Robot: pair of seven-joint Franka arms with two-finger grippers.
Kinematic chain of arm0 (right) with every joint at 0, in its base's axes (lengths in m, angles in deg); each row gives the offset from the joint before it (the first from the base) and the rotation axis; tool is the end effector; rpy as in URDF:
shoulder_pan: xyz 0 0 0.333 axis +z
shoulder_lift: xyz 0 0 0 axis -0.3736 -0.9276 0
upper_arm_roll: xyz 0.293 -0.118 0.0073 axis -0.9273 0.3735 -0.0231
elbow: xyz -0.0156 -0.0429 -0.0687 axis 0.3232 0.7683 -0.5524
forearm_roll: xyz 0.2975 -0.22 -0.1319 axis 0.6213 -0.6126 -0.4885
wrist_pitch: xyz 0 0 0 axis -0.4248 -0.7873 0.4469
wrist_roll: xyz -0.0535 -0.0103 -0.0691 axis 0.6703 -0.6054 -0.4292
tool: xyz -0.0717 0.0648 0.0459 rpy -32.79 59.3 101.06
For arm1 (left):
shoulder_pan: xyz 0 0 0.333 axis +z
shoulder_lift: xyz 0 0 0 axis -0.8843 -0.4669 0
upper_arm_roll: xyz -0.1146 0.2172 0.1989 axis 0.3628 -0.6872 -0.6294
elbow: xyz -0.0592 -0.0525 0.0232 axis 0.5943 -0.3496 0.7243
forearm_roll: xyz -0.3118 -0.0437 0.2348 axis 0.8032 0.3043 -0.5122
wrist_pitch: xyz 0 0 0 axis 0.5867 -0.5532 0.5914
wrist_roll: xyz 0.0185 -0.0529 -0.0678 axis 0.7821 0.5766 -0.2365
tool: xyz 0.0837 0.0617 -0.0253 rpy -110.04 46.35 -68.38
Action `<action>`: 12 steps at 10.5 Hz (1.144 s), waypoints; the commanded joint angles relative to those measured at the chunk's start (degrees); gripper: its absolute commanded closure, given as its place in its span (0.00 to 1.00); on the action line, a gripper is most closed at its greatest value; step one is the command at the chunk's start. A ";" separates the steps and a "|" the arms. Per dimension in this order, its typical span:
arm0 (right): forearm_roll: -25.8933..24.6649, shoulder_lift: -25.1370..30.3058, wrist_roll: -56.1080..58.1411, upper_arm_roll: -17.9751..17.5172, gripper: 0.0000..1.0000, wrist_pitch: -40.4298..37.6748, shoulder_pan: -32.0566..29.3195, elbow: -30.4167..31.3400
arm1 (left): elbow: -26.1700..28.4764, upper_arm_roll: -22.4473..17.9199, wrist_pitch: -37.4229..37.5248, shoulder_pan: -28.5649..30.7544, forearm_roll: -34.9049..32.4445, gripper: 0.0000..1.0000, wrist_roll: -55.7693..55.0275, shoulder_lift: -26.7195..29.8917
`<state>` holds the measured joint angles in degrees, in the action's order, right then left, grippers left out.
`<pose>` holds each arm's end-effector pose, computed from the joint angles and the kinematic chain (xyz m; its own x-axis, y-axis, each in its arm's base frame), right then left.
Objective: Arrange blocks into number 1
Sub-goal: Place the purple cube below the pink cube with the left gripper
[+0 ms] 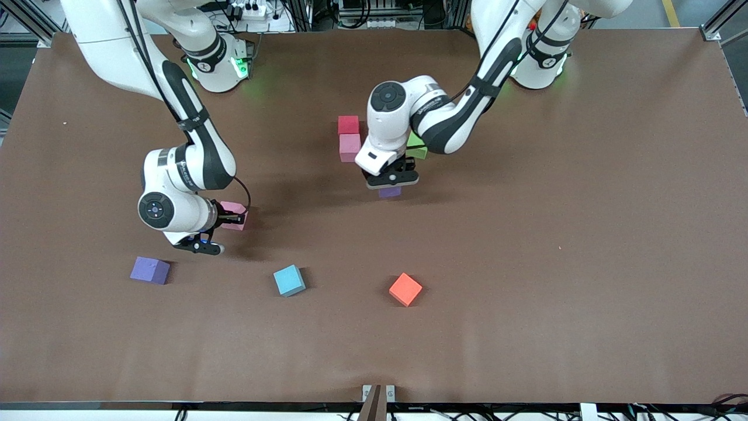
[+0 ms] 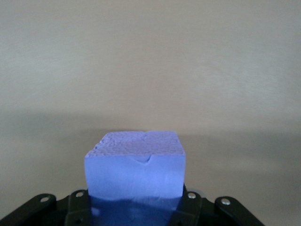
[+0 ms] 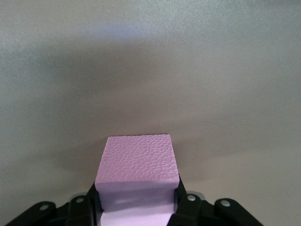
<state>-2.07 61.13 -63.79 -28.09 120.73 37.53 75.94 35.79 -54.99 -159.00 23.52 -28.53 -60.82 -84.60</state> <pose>0.5714 0.1069 0.2030 0.9472 -0.1790 -0.2662 -0.1719 -0.9839 0.0498 0.4169 -0.5157 0.2387 0.9946 0.0831 0.0616 0.0823 -0.9965 0.0155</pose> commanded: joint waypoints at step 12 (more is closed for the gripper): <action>0.81 6.63 0.75 2.28 0.40 -0.18 2.16 -3.62 | -15.70 -0.40 4.26 -10.38 1.20 1.00 0.25 -13.06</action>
<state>-2.06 67.09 -63.78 -26.40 120.84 38.78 72.96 22.38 -54.91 -155.96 14.44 -28.30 -59.81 -96.50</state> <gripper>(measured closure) 0.401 0.436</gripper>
